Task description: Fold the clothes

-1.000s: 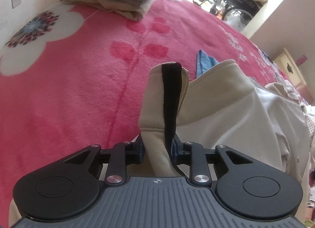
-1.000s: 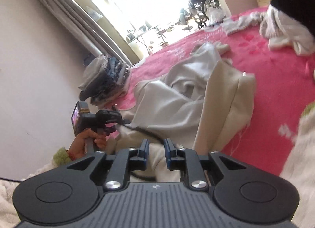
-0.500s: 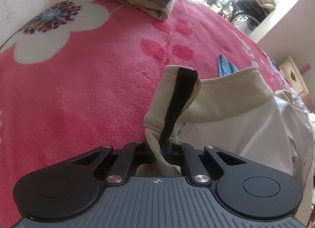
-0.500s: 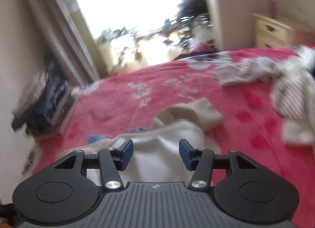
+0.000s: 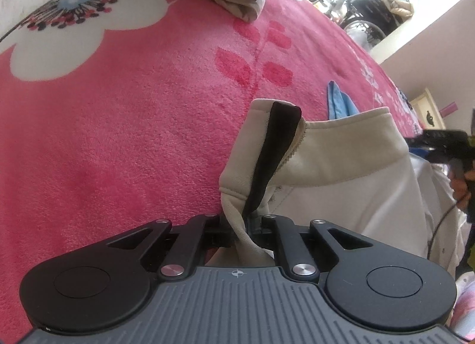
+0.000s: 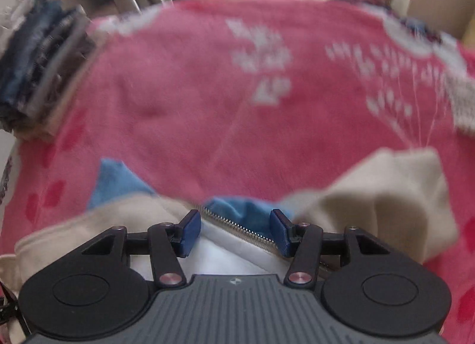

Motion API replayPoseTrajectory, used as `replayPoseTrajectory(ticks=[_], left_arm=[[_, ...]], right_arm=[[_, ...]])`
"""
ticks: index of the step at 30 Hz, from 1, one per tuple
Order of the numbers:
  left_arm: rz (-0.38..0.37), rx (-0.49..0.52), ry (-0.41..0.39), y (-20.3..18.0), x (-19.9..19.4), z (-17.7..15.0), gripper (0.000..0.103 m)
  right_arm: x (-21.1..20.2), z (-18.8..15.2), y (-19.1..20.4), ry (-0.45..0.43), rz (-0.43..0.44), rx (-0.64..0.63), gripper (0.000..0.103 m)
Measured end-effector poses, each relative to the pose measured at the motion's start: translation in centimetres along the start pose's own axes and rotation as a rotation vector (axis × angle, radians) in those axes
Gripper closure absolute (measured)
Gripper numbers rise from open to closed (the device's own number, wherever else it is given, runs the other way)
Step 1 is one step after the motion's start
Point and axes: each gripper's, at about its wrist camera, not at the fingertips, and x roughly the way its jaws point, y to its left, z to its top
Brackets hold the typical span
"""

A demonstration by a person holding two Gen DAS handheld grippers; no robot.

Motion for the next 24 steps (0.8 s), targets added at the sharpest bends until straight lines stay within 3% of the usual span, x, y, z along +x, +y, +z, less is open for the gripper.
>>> replayPoseTrajectory(ticks=[4,9,12,14,17,20,24], left_arm=[[0.001,0.001,0.0,-0.1,0.0,0.0,0.094],[0.012,0.005,-0.007,-0.2,-0.2,-0.2,0.094],[0.019,0.017,-0.014,-0.3,-0.1,-0.4,0.093],[0.022,0.022,-0.016,-0.3,-0.1,-0.4,0.093],[0.022,0.027,-0.018,-0.3,0.0,-0.4,0.092],[0.018,0.028,-0.019,-0.2,0.1,-0.3,0.092],[0.009,0.019,-0.016,-0.1,0.1,-0.3,0.092]], right_arm=[[-2.8,-1.6,-1.3,0.007,0.061,0.001,0.051],[-4.5,-3.1,-1.0,0.09,0.15,-0.053,0.056],[-5.1,-2.9,-0.3,0.021,0.128,-0.089,0.057],[-5.1,-2.2,-0.2,-0.06,0.068,-0.087,0.057],[-4.0,-1.2,-0.6,-0.095,0.01,-0.062,0.057],[-2.1,-1.4,-1.1,0.022,0.004,-0.051,0.056],[-3.4,-3.0,-1.6,0.102,0.194,-0.049,0.056]])
